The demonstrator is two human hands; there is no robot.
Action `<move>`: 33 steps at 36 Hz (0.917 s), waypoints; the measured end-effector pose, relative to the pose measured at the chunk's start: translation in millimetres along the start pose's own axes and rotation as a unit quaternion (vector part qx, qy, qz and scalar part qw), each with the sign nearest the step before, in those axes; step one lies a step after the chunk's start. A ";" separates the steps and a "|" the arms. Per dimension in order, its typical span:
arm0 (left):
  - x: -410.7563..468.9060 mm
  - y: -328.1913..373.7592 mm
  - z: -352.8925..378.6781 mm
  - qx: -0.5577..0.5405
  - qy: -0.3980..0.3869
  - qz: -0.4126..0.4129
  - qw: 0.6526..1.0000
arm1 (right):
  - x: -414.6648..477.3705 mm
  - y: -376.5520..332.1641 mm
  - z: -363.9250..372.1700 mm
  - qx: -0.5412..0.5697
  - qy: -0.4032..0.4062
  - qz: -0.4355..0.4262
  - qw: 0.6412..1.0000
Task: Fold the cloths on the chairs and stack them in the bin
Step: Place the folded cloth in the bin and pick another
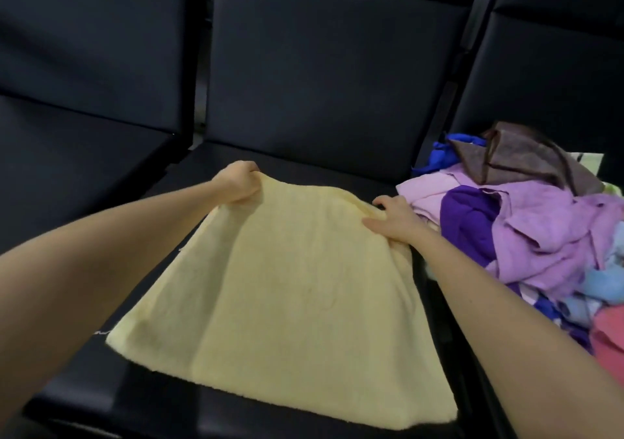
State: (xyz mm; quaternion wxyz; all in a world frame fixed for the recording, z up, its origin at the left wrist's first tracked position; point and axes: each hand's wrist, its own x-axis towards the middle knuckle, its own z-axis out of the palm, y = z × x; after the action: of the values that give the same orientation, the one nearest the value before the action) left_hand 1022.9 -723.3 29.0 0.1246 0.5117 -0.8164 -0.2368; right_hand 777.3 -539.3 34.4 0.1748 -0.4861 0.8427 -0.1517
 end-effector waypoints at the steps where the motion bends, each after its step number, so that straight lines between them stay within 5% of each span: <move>1: 0.8 -1.8 8.0 0.038 0.022 0.016 0.999 | 2.3 2.1 2.8 -0.031 -0.006 -0.006 0.999; 6: 0.6 -9.8 22.2 0.096 0.071 0.066 0.991 | 11.0 2.3 -3.9 -0.112 0.014 -0.022 0.993; 12: -5.4 -17.0 21.7 0.085 0.095 0.081 0.988 | 10.2 -0.4 -22.9 -0.191 -0.066 -0.014 0.979; 24: -51.9 -28.7 7.8 -0.028 0.087 0.090 0.992 | -51.3 -4.8 -39.0 -0.149 -0.202 -0.024 0.968; 30: -78.9 -36.4 -8.7 -0.076 0.046 0.068 0.994 | -76.6 -8.8 -24.6 -0.112 -0.118 -0.034 0.986; 33: -87.1 -36.0 -21.1 -0.093 0.027 0.060 0.993 | -86.3 -18.5 -26.8 -0.125 -0.173 -0.025 0.977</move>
State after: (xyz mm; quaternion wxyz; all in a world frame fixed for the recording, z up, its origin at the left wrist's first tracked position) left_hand 1099.0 -663.9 31.9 0.2079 0.4543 -0.8162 -0.2901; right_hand 819.9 -470.7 78.9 0.2517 -0.5440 0.7996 0.0364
